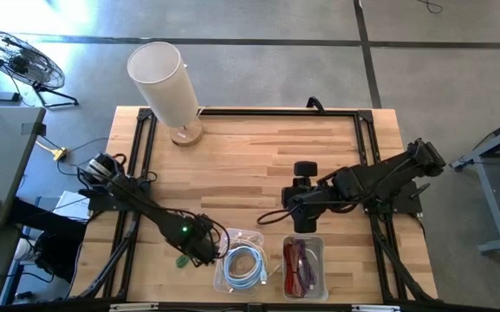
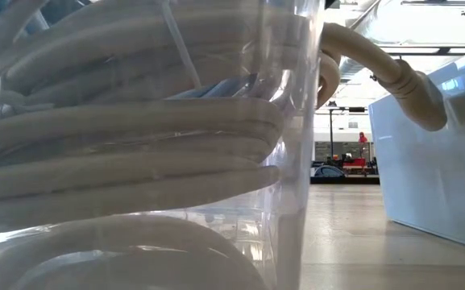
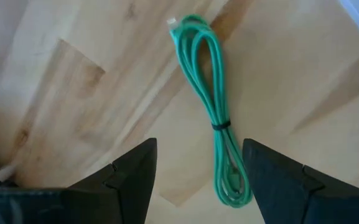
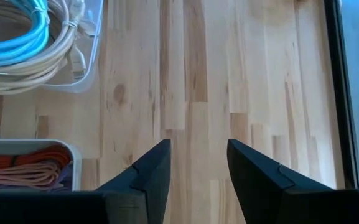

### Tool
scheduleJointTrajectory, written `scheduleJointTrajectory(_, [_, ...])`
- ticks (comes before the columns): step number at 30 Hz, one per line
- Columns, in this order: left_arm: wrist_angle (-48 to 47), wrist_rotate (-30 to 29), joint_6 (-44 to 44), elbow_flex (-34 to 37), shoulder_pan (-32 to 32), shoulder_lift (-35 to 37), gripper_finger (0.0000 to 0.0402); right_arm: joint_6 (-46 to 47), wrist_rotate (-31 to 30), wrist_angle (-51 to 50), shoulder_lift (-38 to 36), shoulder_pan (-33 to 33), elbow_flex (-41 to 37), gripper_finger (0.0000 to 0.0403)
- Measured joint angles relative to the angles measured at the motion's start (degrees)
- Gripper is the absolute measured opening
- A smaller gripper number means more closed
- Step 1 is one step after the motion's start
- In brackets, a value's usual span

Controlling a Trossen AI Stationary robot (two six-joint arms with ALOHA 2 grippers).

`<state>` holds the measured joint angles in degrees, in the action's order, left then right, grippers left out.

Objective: Pick & Place USB Port
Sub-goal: Put the green USB cable into the gray bin

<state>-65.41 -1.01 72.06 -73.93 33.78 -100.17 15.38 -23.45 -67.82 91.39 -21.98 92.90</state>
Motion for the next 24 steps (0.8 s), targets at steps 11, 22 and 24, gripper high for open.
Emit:
scheduleJointTrajectory(11, [1.16,1.15,-0.20,0.00,0.01,-0.27,0.0232,-1.12,2.39,1.71,0.00,0.26,0.00,0.0149])
scheduleJointTrajectory(22, [8.42,4.54,0.56,4.57,0.00,-0.27,0.0232,-1.52,2.41,1.67,0.00,0.24,0.00,0.0149])
scheduleJointTrajectory(24, [10.62,5.45,0.67,6.53,0.02,-0.27,0.0232,-1.52,2.39,1.67,0.00,0.24,0.00,0.0149])
